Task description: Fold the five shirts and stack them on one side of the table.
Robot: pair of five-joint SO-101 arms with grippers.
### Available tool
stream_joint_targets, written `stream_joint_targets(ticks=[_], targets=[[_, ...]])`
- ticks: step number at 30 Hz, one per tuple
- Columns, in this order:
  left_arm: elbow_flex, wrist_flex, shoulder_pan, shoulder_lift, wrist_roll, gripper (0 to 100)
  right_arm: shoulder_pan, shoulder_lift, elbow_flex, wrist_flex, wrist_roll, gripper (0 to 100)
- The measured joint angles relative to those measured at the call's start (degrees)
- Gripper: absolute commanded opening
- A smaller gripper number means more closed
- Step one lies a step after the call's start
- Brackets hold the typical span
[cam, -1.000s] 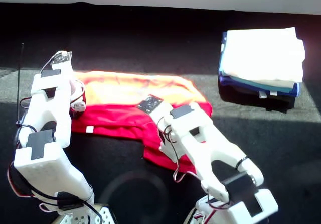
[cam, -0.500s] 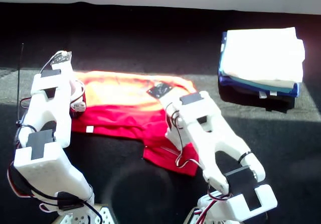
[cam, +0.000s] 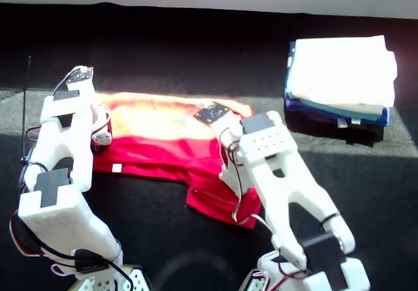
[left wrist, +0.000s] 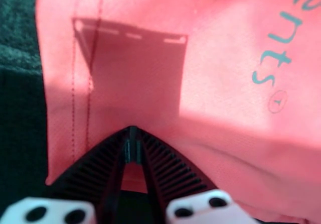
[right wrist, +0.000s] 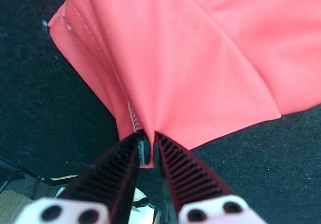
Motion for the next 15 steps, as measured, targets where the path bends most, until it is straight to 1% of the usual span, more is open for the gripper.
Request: stream_joint_targets(ticks=[3,7,11,15], targets=[[0.00,0.00,0.00,0.00,0.00,1,0.00,-4.66,6.07,-2.20,0.00,0.5],[0.00,0.00,0.00,0.00,0.00,1,0.00,-6.15,13.63,-7.56,0.00,0.5],[0.00,0.00,0.00,0.00,0.00,1,0.00,-6.33,17.93,-12.66,0.09,0.5],[0.00,0.00,0.00,0.00,0.00,1,0.00,-6.33,20.84,-14.51,0.09,0.5]])
